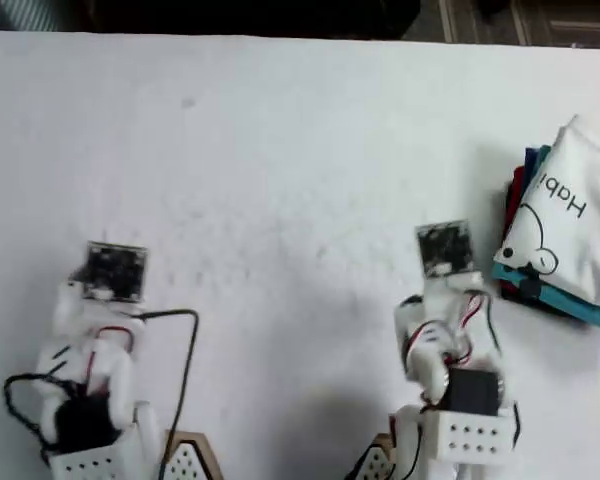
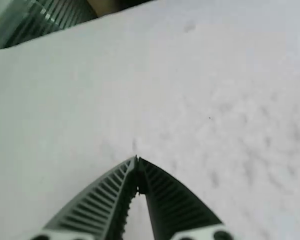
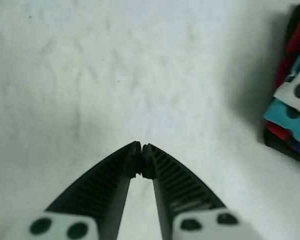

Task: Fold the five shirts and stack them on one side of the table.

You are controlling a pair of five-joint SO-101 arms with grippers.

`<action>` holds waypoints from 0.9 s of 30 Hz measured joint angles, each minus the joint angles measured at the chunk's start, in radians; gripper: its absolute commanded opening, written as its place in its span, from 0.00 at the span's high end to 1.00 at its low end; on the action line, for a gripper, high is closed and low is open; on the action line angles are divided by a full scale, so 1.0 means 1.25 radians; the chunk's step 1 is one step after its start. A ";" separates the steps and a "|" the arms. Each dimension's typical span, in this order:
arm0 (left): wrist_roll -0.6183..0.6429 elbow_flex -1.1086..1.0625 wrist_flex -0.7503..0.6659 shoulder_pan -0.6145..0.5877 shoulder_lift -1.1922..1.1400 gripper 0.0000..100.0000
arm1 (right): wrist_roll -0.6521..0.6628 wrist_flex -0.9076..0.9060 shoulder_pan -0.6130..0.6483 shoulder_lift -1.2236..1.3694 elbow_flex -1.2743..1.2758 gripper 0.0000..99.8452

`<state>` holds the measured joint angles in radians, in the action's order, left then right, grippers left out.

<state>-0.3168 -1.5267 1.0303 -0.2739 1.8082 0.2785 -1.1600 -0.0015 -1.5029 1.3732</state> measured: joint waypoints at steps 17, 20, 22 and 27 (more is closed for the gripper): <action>0.054 -0.135 0.007 0.018 0.006 0.98 | 0.001 -0.045 0.136 -0.215 0.248 0.98; 0.054 -0.135 0.042 0.018 0.006 0.98 | 0.001 -0.064 0.136 -0.215 0.248 0.98; 0.054 -0.135 0.066 0.018 0.006 0.98 | 0.001 -0.065 0.136 -0.215 0.248 0.98; 0.054 -0.135 0.130 0.018 0.007 0.98 | 0.001 -0.065 0.136 -0.215 0.248 0.98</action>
<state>-0.2493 -1.6955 1.1930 -0.2509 1.8174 0.2800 -1.2413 0.1688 -1.7714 1.6832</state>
